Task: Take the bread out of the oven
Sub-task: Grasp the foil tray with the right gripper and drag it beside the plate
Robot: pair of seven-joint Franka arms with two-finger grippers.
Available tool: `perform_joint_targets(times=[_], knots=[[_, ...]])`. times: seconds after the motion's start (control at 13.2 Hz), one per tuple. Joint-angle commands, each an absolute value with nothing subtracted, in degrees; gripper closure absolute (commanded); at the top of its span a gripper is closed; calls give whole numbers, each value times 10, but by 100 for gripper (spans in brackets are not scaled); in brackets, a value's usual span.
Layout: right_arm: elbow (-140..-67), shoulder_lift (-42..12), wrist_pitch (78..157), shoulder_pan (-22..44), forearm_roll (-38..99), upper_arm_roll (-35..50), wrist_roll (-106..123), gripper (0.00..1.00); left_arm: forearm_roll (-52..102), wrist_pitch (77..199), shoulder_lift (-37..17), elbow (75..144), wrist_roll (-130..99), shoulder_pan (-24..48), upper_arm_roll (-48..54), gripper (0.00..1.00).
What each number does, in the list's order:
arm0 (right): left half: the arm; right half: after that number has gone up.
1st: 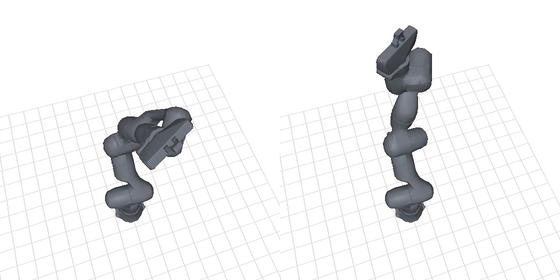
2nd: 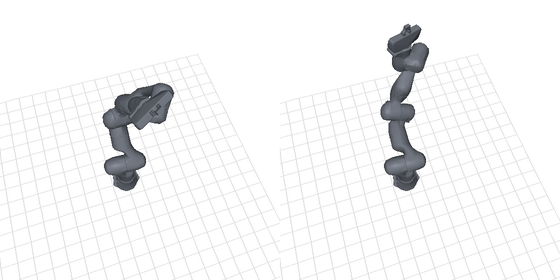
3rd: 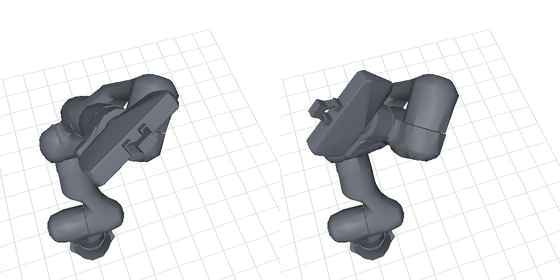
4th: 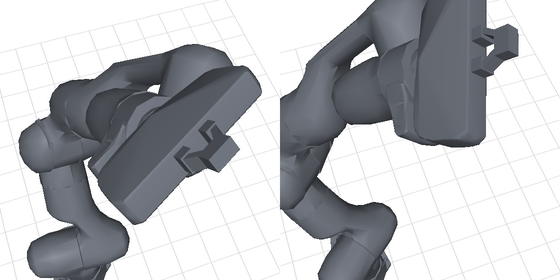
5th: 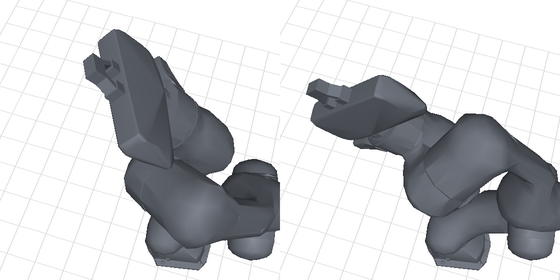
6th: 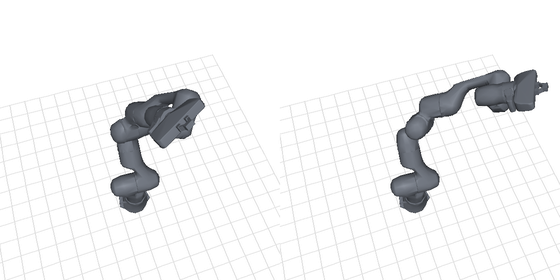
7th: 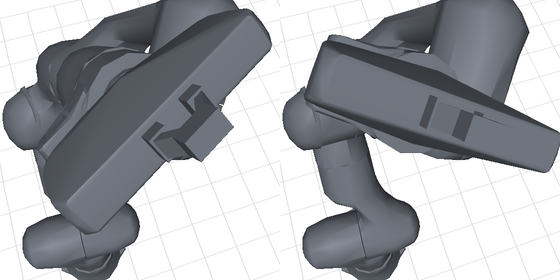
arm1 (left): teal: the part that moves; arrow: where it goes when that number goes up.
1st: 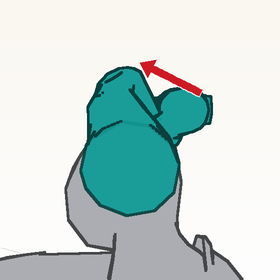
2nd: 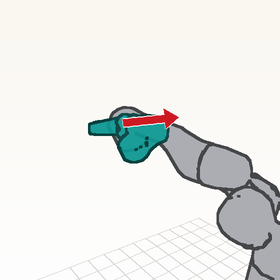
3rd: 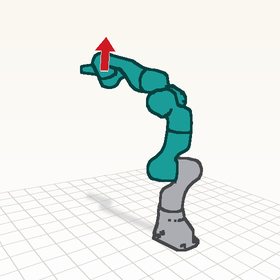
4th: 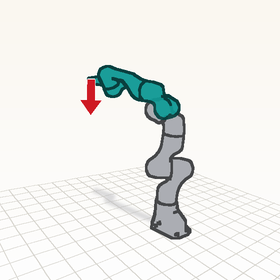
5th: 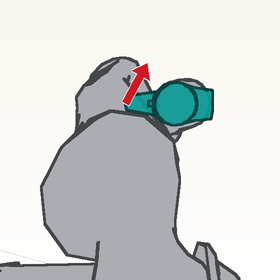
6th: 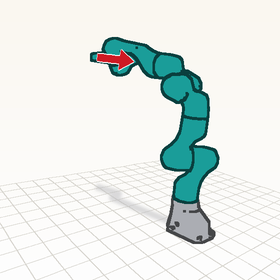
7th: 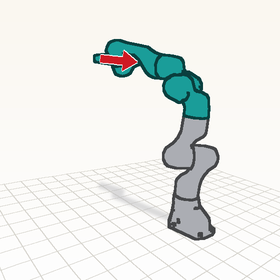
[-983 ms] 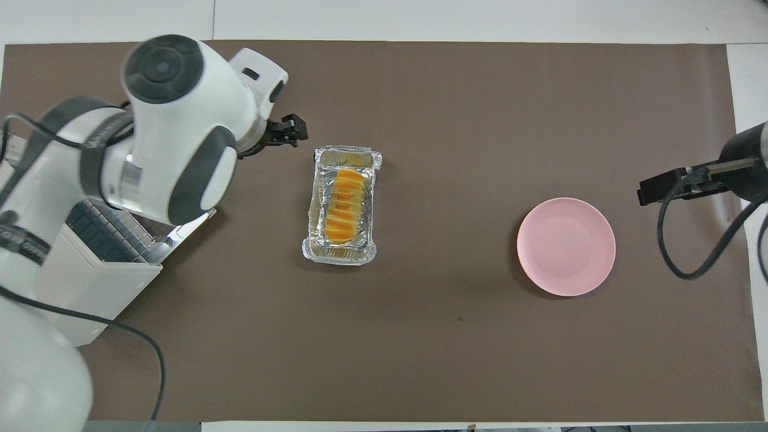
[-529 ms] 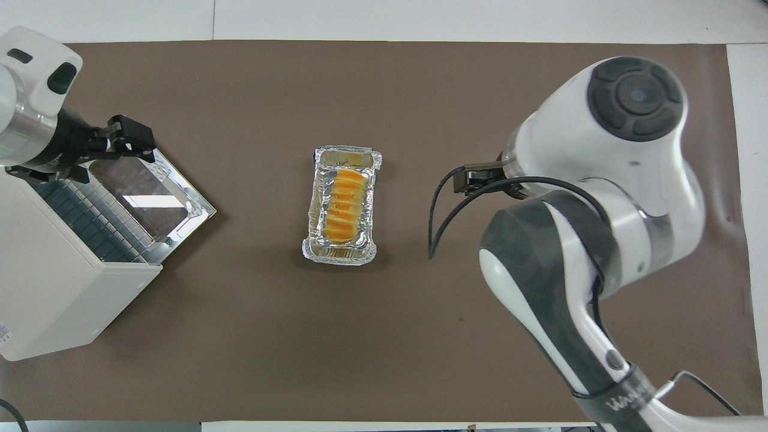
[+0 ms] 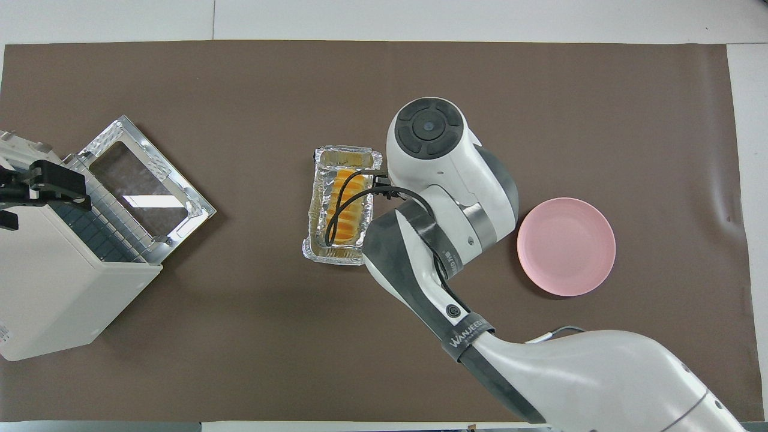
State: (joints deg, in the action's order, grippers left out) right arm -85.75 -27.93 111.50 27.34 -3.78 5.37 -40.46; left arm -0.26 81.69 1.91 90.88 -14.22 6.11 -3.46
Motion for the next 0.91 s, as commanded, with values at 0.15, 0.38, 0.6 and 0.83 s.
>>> perform_joint_targets(times=[0.15, 0.38, 0.6, 0.83], knots=[[-796, -369, 1171, 292, -47, 50, -442, 0, 8, 815, 52, 947, -120, -45, 60, 0], [-799, -392, 1207, 310, -54, 48, -445, 0, 8, 829, 52, 947, -118, -45, 62, 0], [-804, -397, 1202, 318, -97, 47, -452, 80, 8, 824, 48, 939, -71, -43, 65, 0], [-802, -398, 1201, 319, -101, 46, -451, 100, 9, 836, 52, 943, -31, -46, 66, 0]])
